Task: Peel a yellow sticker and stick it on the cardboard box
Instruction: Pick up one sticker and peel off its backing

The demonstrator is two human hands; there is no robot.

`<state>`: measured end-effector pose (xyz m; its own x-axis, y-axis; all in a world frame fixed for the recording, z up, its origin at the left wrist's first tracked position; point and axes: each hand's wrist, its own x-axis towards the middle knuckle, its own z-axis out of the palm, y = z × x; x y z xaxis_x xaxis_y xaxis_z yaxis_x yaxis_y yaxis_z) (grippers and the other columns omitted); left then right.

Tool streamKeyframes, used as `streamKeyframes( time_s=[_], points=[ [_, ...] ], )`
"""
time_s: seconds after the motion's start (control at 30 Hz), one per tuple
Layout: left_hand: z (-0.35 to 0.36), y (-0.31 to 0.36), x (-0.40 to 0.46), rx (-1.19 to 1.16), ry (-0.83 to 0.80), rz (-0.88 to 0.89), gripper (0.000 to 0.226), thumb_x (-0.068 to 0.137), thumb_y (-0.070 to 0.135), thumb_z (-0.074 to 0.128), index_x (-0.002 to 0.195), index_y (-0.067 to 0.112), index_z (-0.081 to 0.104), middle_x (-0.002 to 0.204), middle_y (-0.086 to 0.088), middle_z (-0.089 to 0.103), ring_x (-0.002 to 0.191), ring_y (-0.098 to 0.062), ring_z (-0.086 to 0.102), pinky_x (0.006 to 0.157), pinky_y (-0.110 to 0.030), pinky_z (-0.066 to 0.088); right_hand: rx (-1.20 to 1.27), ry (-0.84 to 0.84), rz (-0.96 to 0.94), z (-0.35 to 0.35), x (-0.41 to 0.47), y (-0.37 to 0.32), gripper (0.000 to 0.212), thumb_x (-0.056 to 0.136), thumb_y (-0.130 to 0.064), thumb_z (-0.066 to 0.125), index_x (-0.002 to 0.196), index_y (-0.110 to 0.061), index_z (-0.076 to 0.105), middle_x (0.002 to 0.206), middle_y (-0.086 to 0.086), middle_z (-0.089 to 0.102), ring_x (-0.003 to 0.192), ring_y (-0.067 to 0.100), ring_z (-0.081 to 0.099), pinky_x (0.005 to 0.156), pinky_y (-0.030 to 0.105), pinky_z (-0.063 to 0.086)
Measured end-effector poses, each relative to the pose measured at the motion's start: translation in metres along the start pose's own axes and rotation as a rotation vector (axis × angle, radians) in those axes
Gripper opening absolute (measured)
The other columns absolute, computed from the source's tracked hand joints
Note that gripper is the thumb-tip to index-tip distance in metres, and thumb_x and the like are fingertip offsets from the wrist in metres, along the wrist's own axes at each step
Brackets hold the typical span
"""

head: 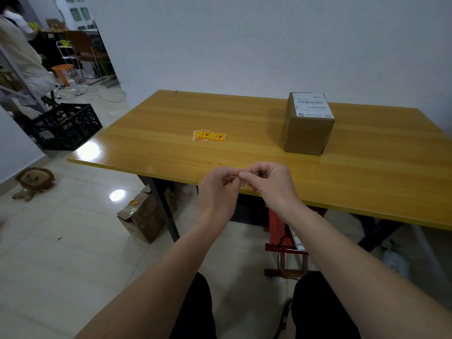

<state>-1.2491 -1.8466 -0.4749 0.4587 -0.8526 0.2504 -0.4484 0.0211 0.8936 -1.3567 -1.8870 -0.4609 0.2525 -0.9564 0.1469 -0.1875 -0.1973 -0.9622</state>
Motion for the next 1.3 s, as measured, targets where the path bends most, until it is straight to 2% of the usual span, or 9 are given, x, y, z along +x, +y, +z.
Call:
streamKeyframes(
  time_s=[0.07, 0.2, 0.27, 0.43, 0.57, 0.87, 1.07, 1.17, 1.3],
  points=[
    [-0.001, 0.000, 0.000, 0.032, 0.032, 0.008, 0.008, 0.084, 0.020, 0.069, 0.089, 0.020, 0.075, 0.090, 0.000, 0.072, 0.081, -0.014, 0.064, 0.076, -0.030, 0.054, 0.002, -0.012, 0.013, 0.000, 0.000, -0.001, 0.015, 0.081, -0.011, 0.072, 0.069, -0.020, 0.070, 0.065, 0.002, 0.063, 0.051, -0.004, 0.054, 0.054, 0.009, 0.045],
    [-0.002, 0.000, 0.000, 0.043, 0.075, 0.008, 0.004, 0.082, 0.019, 0.071, 0.083, 0.021, 0.075, 0.083, 0.004, 0.071, 0.077, -0.011, 0.063, 0.073, -0.025, 0.050, 0.192, -0.041, 0.159, 0.000, 0.000, -0.003, 0.019, 0.088, -0.016, 0.065, 0.071, -0.009, 0.072, 0.065, 0.005, 0.065, 0.054, 0.006, 0.055, 0.053, 0.018, 0.047],
    [-0.003, 0.000, -0.001, 0.043, 0.079, 0.015, 0.004, 0.081, 0.018, 0.072, 0.082, 0.021, 0.075, 0.081, 0.006, 0.071, 0.077, -0.011, 0.064, 0.073, -0.023, 0.049, 0.251, -0.035, 0.213, 0.001, 0.001, -0.003, 0.019, 0.086, -0.018, 0.068, 0.069, -0.009, 0.072, 0.064, 0.005, 0.065, 0.053, 0.008, 0.055, 0.052, 0.019, 0.047],
    [-0.004, 0.000, -0.001, 0.037, 0.072, 0.004, 0.004, 0.082, 0.019, 0.071, 0.081, 0.020, 0.075, 0.080, 0.005, 0.071, 0.077, -0.012, 0.065, 0.075, -0.027, 0.051, 0.300, -0.032, 0.242, 0.003, 0.000, -0.003, 0.018, 0.082, -0.013, 0.072, 0.064, -0.011, 0.069, 0.063, 0.005, 0.064, 0.050, 0.005, 0.055, 0.051, 0.019, 0.047],
    [-0.004, 0.001, -0.002, 0.035, 0.082, -0.011, 0.006, 0.082, 0.016, 0.070, 0.081, 0.019, 0.075, 0.078, 0.005, 0.070, 0.078, -0.013, 0.065, 0.074, -0.026, 0.050, 0.341, -0.044, 0.274, 0.003, -0.001, -0.004, 0.015, 0.081, -0.008, 0.071, 0.066, -0.009, 0.069, 0.064, 0.005, 0.065, 0.054, 0.008, 0.056, 0.053, 0.020, 0.047],
    [-0.005, 0.008, -0.004, 0.036, 0.082, -0.011, 0.007, 0.083, 0.017, 0.070, 0.085, 0.019, 0.076, 0.076, 0.007, 0.069, 0.073, -0.007, 0.062, 0.070, -0.017, 0.047, 0.252, -0.028, 0.247, 0.005, -0.001, -0.007, 0.019, 0.082, -0.008, 0.069, 0.063, -0.011, 0.066, 0.062, 0.006, 0.059, 0.051, 0.009, 0.050, 0.052, 0.021, 0.045],
    [-0.005, 0.012, -0.003, -0.021, 0.042, -0.025, 0.008, 0.083, 0.015, 0.070, 0.086, 0.020, 0.076, 0.068, 0.020, 0.063, 0.069, 0.000, 0.060, 0.067, -0.011, 0.047, 0.238, -0.019, 0.215, 0.005, -0.001, -0.007, 0.026, 0.081, -0.008, 0.069, 0.057, -0.014, 0.065, 0.057, 0.002, 0.057, 0.050, 0.006, 0.049, 0.053, 0.020, 0.044],
    [-0.004, 0.012, -0.004, -0.114, -0.030, -0.043, 0.011, 0.083, 0.011, 0.068, 0.090, 0.016, 0.074, 0.073, 0.012, 0.068, 0.075, -0.008, 0.066, 0.072, -0.018, 0.053, 0.207, 0.002, 0.212, 0.003, -0.001, -0.006, 0.026, 0.081, -0.008, 0.069, 0.056, -0.014, 0.064, 0.054, -0.002, 0.057, 0.050, 0.005, 0.050, 0.054, 0.019, 0.045],
    [-0.004, 0.015, -0.004, -0.275, -0.053, -0.156, 0.009, 0.085, 0.008, 0.061, 0.083, 0.010, 0.070, 0.074, 0.001, 0.068, 0.069, -0.006, 0.063, 0.062, -0.010, 0.049, 0.134, -0.005, 0.181, 0.000, -0.001, -0.004, 0.023, 0.083, -0.008, 0.066, 0.060, -0.013, 0.065, 0.060, 0.001, 0.062, 0.055, 0.008, 0.054, 0.059, 0.020, 0.046]
  ],
)
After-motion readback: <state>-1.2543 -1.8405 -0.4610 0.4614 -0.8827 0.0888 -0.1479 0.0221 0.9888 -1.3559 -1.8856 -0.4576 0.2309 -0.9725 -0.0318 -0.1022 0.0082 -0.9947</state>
